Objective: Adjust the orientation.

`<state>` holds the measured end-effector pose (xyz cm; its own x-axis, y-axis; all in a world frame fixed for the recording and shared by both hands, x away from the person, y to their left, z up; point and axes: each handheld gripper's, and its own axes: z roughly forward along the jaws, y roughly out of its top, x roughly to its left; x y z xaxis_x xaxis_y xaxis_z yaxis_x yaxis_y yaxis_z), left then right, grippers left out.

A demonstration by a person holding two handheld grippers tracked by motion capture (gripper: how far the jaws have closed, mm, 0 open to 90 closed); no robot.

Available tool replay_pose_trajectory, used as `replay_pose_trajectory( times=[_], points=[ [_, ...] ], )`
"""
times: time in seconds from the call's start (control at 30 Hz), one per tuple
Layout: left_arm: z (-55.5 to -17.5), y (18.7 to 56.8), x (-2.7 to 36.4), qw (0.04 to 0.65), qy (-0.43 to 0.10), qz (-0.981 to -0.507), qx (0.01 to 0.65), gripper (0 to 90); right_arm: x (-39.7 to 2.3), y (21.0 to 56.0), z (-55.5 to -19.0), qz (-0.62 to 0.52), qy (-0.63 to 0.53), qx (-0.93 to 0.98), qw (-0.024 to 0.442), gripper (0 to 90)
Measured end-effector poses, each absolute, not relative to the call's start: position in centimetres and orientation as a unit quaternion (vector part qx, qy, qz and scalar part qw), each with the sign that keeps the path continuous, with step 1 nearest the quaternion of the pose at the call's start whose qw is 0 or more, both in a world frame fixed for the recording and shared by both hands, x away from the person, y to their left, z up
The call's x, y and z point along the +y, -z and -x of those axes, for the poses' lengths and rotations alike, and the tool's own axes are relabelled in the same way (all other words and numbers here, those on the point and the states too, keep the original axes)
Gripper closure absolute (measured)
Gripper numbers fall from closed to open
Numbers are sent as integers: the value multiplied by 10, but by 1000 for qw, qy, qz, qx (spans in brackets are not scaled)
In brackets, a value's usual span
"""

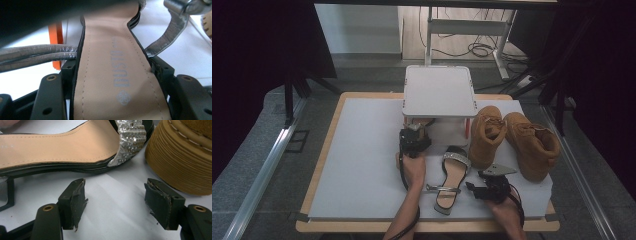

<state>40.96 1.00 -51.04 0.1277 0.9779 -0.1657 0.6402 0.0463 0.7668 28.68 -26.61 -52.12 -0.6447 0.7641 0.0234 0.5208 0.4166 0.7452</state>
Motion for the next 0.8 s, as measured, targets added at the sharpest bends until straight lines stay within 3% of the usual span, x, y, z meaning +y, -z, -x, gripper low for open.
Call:
replay_pose_trajectory(
  times=[0.4,0.8],
  points=[
    [-402,502,14,365,-215,-691,585,291,-266,521,-287,-389,-375,826,163,321],
    [-376,491,35,380,-195,-722,544,317,-266,521,-287,-388,-374,826,164,321]
  ],
)
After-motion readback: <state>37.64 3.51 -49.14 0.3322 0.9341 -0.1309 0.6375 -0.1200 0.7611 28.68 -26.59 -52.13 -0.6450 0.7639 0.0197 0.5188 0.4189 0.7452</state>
